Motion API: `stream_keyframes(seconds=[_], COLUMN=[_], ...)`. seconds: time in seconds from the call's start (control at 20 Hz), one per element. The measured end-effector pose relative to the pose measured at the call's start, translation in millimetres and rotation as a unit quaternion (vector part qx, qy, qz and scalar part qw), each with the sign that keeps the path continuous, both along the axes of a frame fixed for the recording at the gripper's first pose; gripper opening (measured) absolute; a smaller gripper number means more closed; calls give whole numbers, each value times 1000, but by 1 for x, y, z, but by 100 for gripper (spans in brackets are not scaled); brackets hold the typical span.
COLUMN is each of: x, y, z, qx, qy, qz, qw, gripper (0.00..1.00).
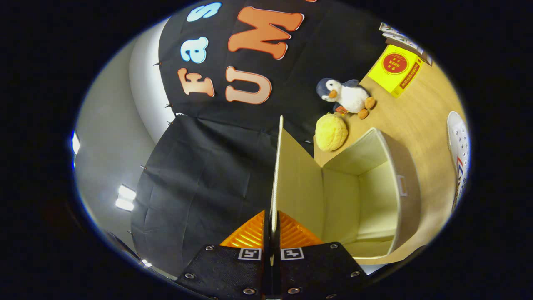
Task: Open the storage box then place both shoes into the box .Put the left shoe in first, then the right shoe, with the right side of both shoes facing outward in a uniform manner.
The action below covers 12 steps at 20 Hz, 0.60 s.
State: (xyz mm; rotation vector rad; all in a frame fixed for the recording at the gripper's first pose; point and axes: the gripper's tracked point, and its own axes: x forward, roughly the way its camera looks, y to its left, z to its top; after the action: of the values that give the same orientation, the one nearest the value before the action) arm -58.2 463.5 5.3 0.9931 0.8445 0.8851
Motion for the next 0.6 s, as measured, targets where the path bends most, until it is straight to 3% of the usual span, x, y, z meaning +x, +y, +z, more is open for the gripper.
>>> stream_keyframes(seconds=[0.25,0.3,0.35,0.4,0.45,0.5,0.6], x=[-24,-31,-37,-43,-48,-50,-53], y=[71,81,90,98,104,108,113], z=[5,-4,-11,-16,-21,-25,-33], qx=[-9,-27,-42,-52,-63,-76,-103], qy=[-3,-6,-7,-10,-14,-20,-39], qz=[46,57,70,79,84,85,87], qw=[999,998,997,995,994,993,990], gripper=[10,17,26,47,57,77,97])
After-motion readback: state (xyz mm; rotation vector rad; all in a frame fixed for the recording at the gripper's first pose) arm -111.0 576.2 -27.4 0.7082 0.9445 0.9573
